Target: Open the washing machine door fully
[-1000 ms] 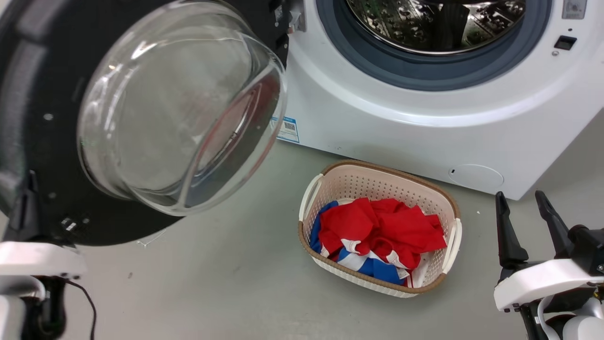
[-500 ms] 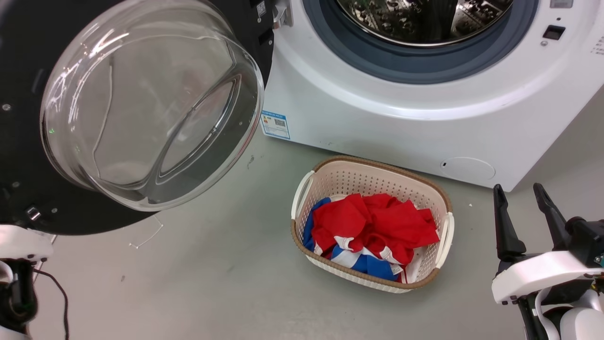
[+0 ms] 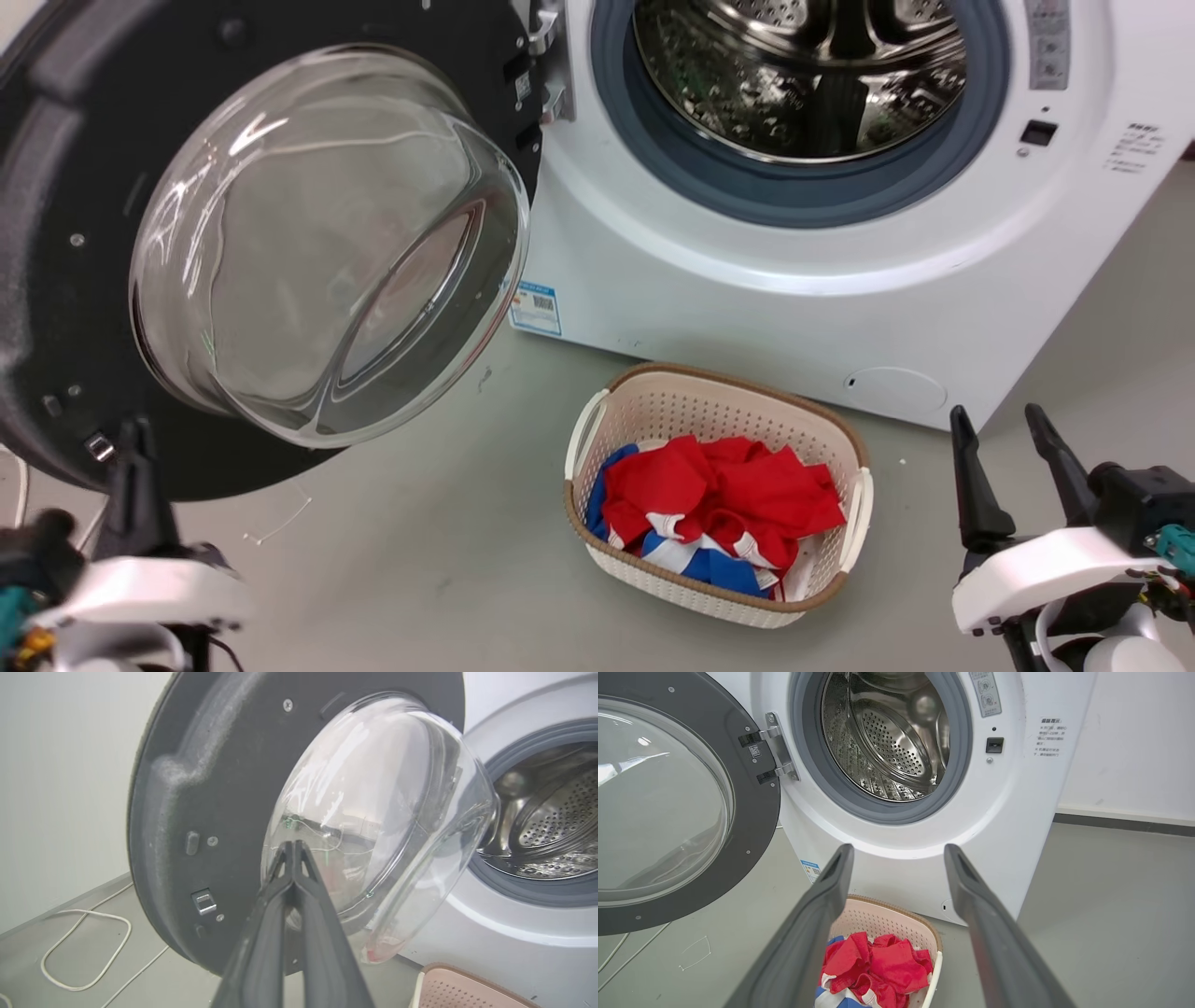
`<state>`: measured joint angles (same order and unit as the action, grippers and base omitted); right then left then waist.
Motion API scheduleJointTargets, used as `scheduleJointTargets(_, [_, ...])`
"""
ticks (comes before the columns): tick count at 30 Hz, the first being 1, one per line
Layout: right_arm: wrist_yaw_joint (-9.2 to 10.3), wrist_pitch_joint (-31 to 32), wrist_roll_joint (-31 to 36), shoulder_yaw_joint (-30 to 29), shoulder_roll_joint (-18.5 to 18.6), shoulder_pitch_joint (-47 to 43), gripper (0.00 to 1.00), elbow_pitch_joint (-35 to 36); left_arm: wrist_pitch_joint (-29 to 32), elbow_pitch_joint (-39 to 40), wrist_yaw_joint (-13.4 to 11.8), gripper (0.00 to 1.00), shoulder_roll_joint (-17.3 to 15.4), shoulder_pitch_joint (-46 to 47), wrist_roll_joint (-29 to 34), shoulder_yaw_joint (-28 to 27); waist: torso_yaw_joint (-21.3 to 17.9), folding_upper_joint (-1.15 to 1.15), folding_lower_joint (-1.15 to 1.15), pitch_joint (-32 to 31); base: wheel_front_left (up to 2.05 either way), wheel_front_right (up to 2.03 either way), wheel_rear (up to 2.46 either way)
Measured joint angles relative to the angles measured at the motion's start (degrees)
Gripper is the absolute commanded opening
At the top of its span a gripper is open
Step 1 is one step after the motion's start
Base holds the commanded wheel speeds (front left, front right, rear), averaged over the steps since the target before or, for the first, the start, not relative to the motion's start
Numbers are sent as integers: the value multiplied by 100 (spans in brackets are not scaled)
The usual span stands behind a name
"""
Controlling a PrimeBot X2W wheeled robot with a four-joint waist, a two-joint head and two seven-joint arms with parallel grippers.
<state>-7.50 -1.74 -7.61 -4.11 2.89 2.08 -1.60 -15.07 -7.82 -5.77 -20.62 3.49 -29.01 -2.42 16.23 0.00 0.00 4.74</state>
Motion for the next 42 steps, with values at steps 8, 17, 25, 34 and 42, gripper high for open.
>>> scheduleJointTargets(8, [0, -27, -44, 176, 0, -31, 100, -56, 0, 491, 54, 0, 450, -425, 354, 600, -307, 0, 0, -173, 0, 0, 0])
scheduleJointTargets(17, [0, -132, -58, 415, -1, 18, 100, -247, 115, 296, 231, 16, 668, -176, 565, 1237, -924, 0, 0, -231, 0, 0, 0])
scheduleJointTargets(25, [0, -237, -59, 570, 0, 24, 100, -453, 69, -209, 249, 100, 860, -58, 645, 1405, -1409, 0, 0, -298, 0, 0, 0])
scheduleJointTargets(34, [0, -381, -100, 554, 0, 84, 100, -581, 19, -398, 200, 100, 954, -36, 891, 1458, -1635, 0, 0, -284, 0, 0, 0])
scheduleJointTargets(42, [0, -477, -126, 581, 0, 116, 100, -577, 16, -408, 225, 100, 1035, 37, 987, 1427, -1726, 0, 0, -258, 0, 0, 0])
